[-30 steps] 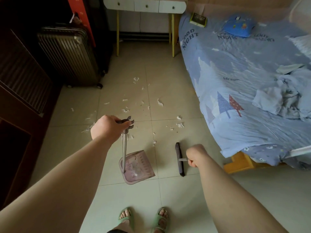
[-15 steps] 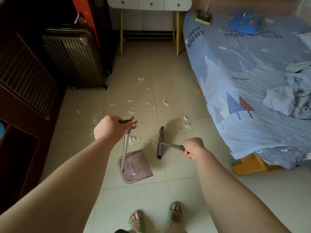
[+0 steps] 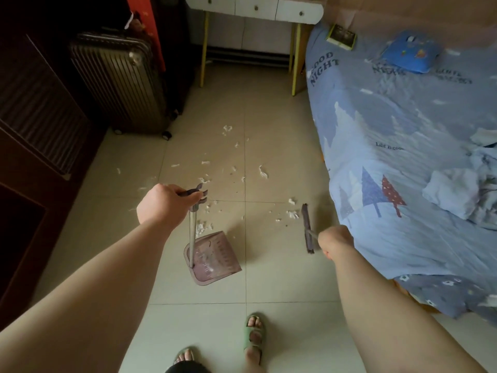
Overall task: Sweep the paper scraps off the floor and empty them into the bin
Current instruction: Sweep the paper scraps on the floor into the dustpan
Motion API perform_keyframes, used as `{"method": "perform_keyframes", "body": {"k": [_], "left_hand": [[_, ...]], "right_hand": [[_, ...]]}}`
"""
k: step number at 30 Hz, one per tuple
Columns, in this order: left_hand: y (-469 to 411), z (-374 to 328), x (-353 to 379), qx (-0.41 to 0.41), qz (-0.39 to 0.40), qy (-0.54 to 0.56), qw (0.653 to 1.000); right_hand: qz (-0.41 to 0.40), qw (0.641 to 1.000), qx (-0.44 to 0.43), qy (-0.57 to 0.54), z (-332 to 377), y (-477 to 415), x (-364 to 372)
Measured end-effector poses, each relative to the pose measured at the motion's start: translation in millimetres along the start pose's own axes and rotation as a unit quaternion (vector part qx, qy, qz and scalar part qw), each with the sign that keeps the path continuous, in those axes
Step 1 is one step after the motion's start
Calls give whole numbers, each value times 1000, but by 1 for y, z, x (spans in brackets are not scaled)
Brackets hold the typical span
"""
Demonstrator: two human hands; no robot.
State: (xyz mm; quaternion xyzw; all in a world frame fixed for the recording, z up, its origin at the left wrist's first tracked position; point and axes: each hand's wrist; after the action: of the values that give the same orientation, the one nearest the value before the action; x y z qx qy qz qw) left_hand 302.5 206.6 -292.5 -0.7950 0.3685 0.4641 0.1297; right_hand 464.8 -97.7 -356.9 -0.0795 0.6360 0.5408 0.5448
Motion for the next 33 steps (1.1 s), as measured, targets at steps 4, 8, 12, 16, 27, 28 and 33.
{"method": "perform_keyframes", "body": {"k": [4,8,12,16,27,28,33], "left_hand": [[0,-11,13,-25,-13,-6,1000],[6,-18,22,-52,-27,-12,998],[11,-23,24,-67,-34,-9,997],[17,-23,24,-77,-43,-4,996],[31,-13,10,-62,-39,2,997],[34,-11,7,-55,-38,3,998],[45,3,-6,-24,-31,12,999]], "right_hand": [[15,999,-3,40,6,-21,-5],[41,997,-39,53,20,-29,1],[48,992,-75,92,31,-12,9],[86,982,-107,129,35,8,15],[10,970,-159,184,23,32,-10],[-7,970,-154,190,18,36,-10],[-26,982,-102,160,-21,53,-20]]}}
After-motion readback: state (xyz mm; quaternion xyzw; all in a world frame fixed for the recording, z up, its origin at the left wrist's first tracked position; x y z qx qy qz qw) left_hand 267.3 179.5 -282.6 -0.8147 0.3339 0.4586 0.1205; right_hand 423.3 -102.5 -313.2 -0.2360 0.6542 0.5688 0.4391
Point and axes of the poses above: each hand's wrist, its own y-axis away from the middle knuckle, its own x-axis out of the palm, z = x × y, and after that the axes turned 12 degrees about x, right-handed
